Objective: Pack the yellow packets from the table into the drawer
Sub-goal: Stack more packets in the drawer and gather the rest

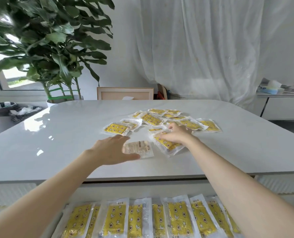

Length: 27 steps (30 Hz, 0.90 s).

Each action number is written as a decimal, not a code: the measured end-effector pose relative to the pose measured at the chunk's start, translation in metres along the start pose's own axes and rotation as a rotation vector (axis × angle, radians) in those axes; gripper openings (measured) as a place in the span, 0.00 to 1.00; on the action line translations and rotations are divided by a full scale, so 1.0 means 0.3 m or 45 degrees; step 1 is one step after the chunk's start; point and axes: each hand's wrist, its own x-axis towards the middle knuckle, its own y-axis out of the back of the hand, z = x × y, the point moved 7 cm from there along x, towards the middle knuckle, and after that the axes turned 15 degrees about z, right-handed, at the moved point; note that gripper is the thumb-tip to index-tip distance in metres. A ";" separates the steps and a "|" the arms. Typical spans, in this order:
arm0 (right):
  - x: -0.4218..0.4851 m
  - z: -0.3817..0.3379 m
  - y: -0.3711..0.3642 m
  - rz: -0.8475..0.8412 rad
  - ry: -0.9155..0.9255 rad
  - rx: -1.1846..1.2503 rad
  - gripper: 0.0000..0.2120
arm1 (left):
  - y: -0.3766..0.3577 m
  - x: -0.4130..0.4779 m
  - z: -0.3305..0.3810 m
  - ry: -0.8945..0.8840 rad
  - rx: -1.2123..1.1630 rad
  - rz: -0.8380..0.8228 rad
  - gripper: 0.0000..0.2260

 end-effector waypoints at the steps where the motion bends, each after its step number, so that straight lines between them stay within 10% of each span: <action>1: -0.004 0.007 -0.014 -0.029 -0.046 -0.057 0.44 | -0.017 -0.010 0.021 -0.005 -0.140 -0.056 0.38; 6: -0.005 0.006 -0.022 -0.097 -0.098 -0.165 0.60 | -0.075 0.001 0.052 -0.037 -0.185 0.002 0.35; 14: -0.016 0.029 -0.019 0.011 -0.127 0.100 0.54 | -0.048 0.000 0.074 -0.236 0.147 0.262 0.21; 27: -0.152 0.090 0.015 0.200 -0.275 0.597 0.37 | -0.006 -0.104 0.065 -0.370 0.122 0.119 0.26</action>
